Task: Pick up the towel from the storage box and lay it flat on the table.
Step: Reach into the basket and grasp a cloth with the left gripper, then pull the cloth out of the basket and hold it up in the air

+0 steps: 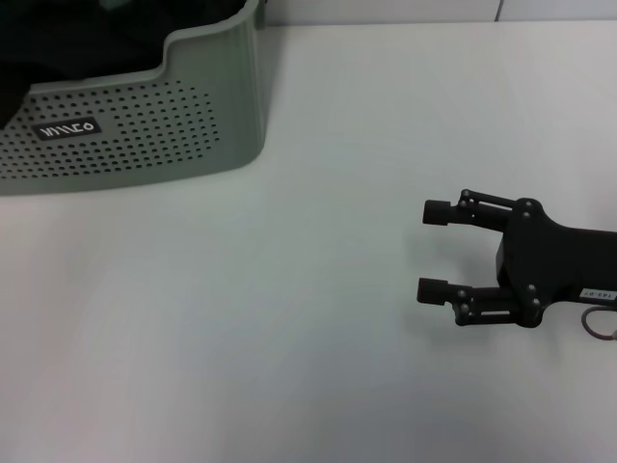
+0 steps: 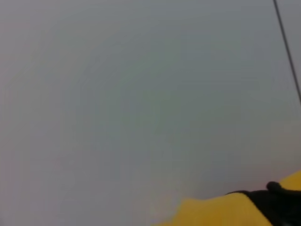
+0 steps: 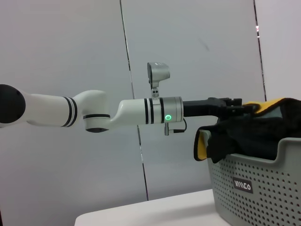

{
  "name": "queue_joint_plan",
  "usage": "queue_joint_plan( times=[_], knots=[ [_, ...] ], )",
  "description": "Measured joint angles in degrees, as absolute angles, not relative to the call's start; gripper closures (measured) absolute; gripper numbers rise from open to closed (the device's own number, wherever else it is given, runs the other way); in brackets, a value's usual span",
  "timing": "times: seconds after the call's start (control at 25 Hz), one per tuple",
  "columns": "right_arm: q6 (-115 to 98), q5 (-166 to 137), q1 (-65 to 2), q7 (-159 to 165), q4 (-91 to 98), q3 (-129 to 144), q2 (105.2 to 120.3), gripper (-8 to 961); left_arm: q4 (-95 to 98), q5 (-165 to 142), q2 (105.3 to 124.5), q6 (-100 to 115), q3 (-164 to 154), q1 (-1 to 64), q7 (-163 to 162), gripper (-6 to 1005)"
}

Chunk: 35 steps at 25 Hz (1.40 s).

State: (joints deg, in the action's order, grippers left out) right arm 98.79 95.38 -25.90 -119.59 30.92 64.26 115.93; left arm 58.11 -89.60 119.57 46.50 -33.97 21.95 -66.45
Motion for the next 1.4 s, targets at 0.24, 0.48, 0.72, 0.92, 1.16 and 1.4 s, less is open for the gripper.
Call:
queue_joint_plan(
  times=[0.24, 0.48, 0.72, 0.92, 1.16, 1.4],
  knots=[
    [98.7, 96.3, -25.6, -119.9, 30.5, 64.1, 115.92, 183, 56.9, -93.5, 119.49, 43.1, -34.0, 23.4, -68.8, 309],
    [98.8, 97.3, -25.4, -120.2, 30.4, 64.1, 115.91, 190, 56.8, -95.0, 119.74, 42.8, -34.0, 23.5, -69.2, 427],
    [98.7, 97.5, -25.3, -120.9, 30.2, 64.0, 115.84, 197, 56.2, -88.2, 119.79, 43.3, -34.0, 22.8, -68.8, 546],
    [98.7, 97.6, -25.4, -121.7, 29.7, 64.2, 115.83, 203, 54.3, -75.7, 119.3, 52.1, -33.6, 20.7, -68.4, 807],
    [98.7, 97.6, -25.4, -121.9, 29.7, 64.2, 115.84, 210, 49.3, -63.6, 117.22, 72.1, -33.5, 18.4, -69.3, 955],
    [98.7, 98.3, -25.6, -123.7, 29.6, 64.4, 116.07, 218, 42.5, -56.4, 114.81, 99.4, -33.5, 18.3, -80.2, 967]
  ],
)
